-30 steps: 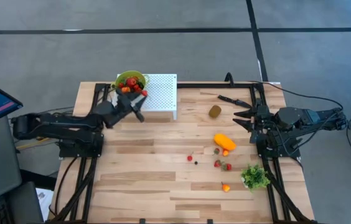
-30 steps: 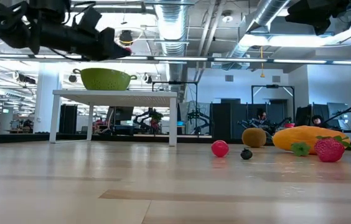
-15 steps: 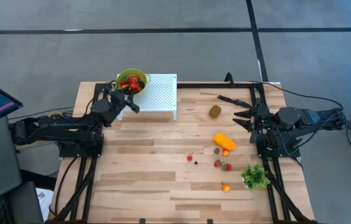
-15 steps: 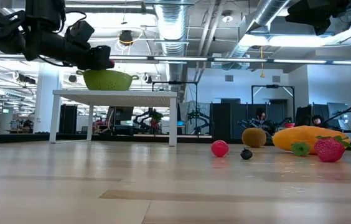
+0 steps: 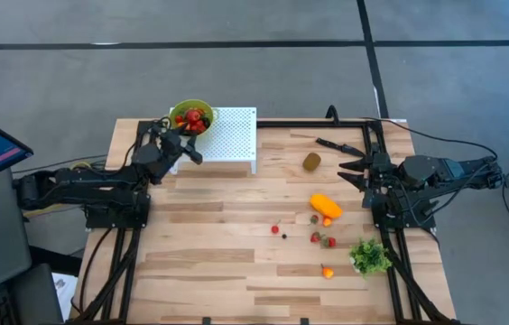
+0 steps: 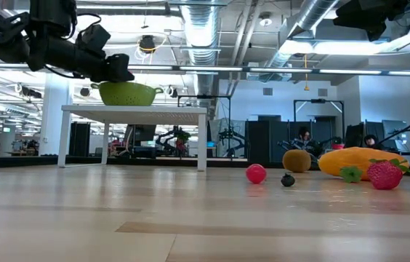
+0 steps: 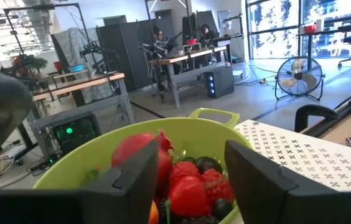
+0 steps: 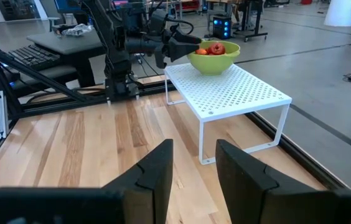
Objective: Pick & Place Fruit
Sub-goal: Put the red cherry into the green strainer bowl on the shelf
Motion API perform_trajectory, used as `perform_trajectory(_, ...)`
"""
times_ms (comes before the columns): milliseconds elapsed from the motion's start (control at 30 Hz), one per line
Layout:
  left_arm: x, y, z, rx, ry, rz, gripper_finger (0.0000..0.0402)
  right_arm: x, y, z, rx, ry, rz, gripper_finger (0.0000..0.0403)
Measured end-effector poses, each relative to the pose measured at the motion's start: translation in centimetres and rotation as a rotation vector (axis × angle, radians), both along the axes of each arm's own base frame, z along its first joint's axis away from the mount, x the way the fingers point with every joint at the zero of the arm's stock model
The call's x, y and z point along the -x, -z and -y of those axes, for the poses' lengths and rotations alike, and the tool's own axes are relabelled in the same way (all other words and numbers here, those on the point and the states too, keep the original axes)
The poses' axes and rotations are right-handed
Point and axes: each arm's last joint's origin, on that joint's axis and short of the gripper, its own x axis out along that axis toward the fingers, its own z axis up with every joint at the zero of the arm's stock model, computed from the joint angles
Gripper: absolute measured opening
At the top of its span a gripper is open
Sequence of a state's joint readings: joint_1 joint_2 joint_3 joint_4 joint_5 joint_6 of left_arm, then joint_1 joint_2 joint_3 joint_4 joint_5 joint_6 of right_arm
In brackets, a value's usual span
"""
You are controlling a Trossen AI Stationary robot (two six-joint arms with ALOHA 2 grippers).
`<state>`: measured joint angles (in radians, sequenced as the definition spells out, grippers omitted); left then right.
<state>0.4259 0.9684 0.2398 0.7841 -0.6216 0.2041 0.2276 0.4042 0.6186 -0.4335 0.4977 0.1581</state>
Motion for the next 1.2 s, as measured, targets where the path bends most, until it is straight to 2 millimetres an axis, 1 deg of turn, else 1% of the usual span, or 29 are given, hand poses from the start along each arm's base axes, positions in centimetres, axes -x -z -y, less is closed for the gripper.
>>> perform_trajectory(133,-0.1,0.0,0.3,0.000,0.016,0.003,0.0200,0.0,0.0,0.0,0.000,0.000,0.000,0.0116)
perform_trajectory(200,-0.2,-0.3,0.9,-0.006,0.050,0.018,0.0204,0.0,0.0,0.0,0.000,0.000,0.000,0.0116)
perform_trajectory(300,-0.6,-0.8,2.4,-0.009,0.136,0.059,0.0206,0.0,0.0,0.0,0.000,0.000,0.000,0.0116)
perform_trajectory(367,-0.9,-1.1,3.6,0.005,0.250,0.107,0.0207,0.0,0.0,0.0,0.000,0.000,0.000,0.0116)
perform_trajectory(533,-2.2,-0.7,6.9,0.091,0.676,0.150,0.0207,0.0,0.0,0.0,0.000,0.000,0.000,0.0116)
perform_trajectory(567,-2.5,-0.4,7.5,0.113,0.740,0.136,0.0207,0.0,0.0,0.0,0.000,0.000,0.000,0.0116)
perform_trajectory(633,-3.2,0.5,8.7,0.143,0.814,0.083,0.0207,0.0,0.0,0.0,0.000,0.000,0.000,0.0116)
perform_trajectory(733,-4.3,2.7,10.3,0.190,0.879,-0.037,0.0207,0.0,0.0,0.0,0.000,0.000,0.000,0.0116)
perform_trajectory(833,-5.8,5.2,11.6,0.250,0.897,-0.144,0.0202,0.0,0.0,0.0,0.000,0.000,0.000,0.0116)
perform_trajectory(1000,-8.8,8.9,13.5,0.341,0.918,-0.247,0.0191,0.0,0.0,0.0,0.000,0.000,0.000,0.0116)
perform_trajectory(1100,-10.7,10.4,14.3,0.366,0.921,-0.289,0.0189,0.0,0.0,0.0,0.000,0.000,0.000,0.0116)
perform_trajectory(1200,-12.1,11.4,14.7,0.373,0.919,-0.309,0.0192,0.0,0.0,0.0,0.000,0.000,0.000,0.0116)
